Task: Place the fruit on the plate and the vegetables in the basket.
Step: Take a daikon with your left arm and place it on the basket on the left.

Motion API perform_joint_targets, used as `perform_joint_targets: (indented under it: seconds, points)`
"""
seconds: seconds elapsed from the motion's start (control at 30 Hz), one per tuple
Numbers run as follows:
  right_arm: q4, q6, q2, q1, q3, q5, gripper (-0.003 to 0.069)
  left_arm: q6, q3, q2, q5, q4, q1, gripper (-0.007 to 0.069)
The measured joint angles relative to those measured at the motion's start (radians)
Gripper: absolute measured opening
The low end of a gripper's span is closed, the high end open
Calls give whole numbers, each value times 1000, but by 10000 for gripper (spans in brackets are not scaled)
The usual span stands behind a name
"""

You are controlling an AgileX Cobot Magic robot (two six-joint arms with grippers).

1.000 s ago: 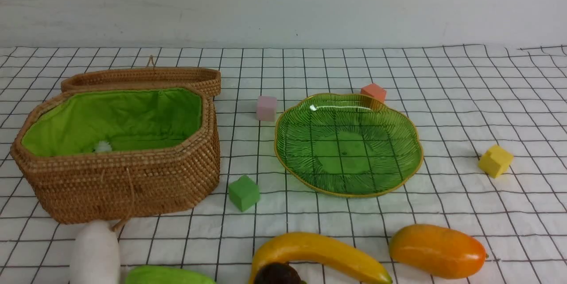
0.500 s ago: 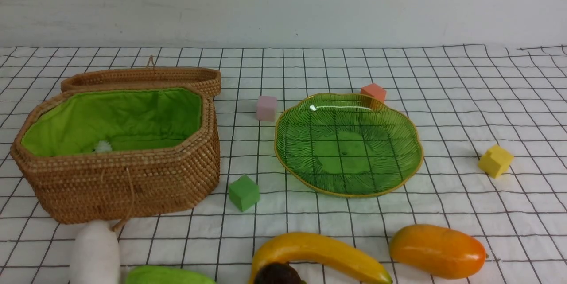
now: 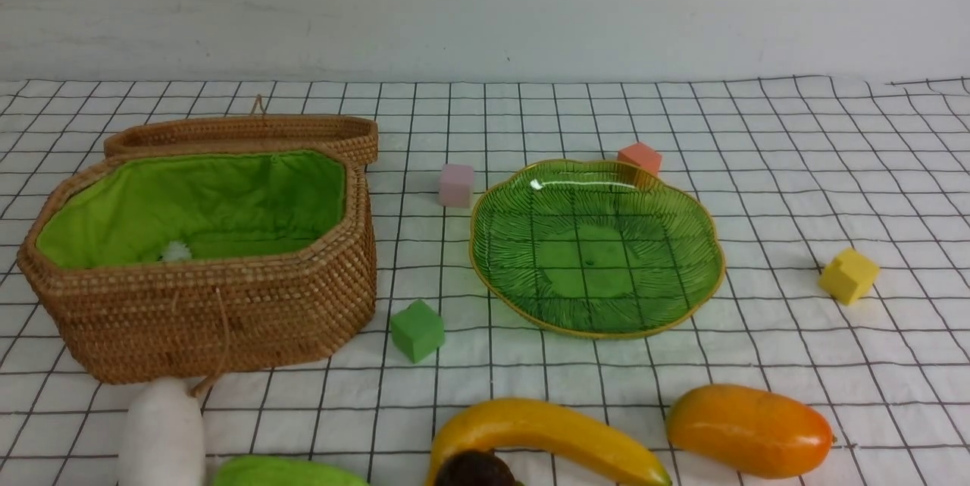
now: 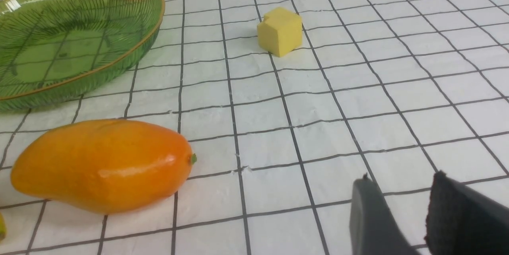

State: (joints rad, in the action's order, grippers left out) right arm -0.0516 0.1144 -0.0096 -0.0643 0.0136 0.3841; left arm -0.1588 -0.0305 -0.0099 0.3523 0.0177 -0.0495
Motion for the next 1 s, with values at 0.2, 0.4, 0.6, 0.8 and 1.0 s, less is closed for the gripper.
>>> perform_joint_targets:
  seconds: [0.2,0.4,0.6,0.8,1.0]
  points:
    - [0,0,0,0,0,0,238,0,0,0,-113,31,0,239]
    - [0,0,0,0,0,0,238,-54,0,0,-473,19,0,239]
    - [0,0,0,0,0,0,238,-124,83,4,-762,-107,0,239]
    - [0,0,0,0,0,0,238,-112,584,234,-447,-214,0,239]
    - [0,0,0,0,0,0,238,-127,827,524,94,-230,0,239]
